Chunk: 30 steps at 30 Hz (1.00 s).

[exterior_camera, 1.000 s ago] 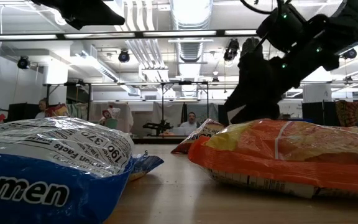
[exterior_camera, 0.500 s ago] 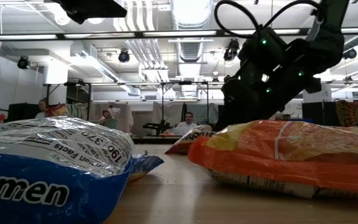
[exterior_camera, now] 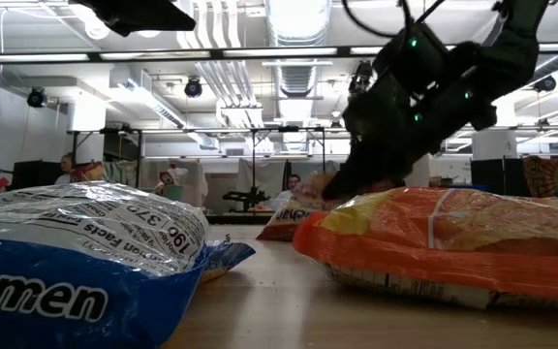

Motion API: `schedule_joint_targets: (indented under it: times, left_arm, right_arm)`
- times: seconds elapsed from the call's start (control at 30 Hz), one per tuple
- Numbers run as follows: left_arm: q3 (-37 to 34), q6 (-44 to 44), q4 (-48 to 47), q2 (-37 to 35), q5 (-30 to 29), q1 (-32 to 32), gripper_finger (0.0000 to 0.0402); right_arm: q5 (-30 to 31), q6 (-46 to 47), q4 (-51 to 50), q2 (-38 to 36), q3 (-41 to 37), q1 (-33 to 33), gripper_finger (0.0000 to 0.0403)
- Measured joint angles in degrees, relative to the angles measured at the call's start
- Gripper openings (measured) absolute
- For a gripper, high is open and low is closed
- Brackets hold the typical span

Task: Sort Maruchan noodles
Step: Put the red noodle into the green bin

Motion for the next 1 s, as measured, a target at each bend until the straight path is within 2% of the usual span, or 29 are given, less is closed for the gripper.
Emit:
schedule_joint_targets:
  times: [0.13, 0.3, 0.5, 0.63, 0.77, 0.87, 1.0]
  left_arm:
    - [0.6, 1.8, -5.1, -3.5, -2.4, 0.0, 0.0000]
    - [0.8, 2.8, -8.6, -12.4, -4.5, 0.0, 0.0000]
    - [-0.7, 6.1, -8.8, -21.6, -4.5, 0.0, 0.0000]
    - [-3.0, 8.2, -8.8, -26.5, -5.2, 0.0, 0.0000]
    - [-4.9, 9.6, -8.8, -29.9, -9.2, 0.1, 0.0000]
    - [-5.9, 9.7, -8.7, -31.8, -12.1, 0.1, 0.0000]
    - [-7.7, 9.7, -8.8, -33.7, -12.2, 0.1, 0.0000]
  right_arm:
    - [-0.1, 0.0, 0.1, -3.6, 0.0, 0.0, 0.0013]
    - [0.4, -1.1, 3.2, -6.7, 0.4, 0.0, 0.0011]
    - [2.6, -5.3, 3.7, -6.2, 6.8, 0.0, 0.0010]
    - [7.3, -7.4, 3.8, -4.1, 12.8, 0.0, 0.0010]
    - [13.4, -10.6, 1.3, -1.7, 19.6, 0.0, 0.0011]
    - [18.3, -13.7, -5.2, 0.3, 26.0, -0.1, 0.0011]
    - [24.5, -15.7, -14.9, 4.5, 35.2, -0.2, 0.0012]
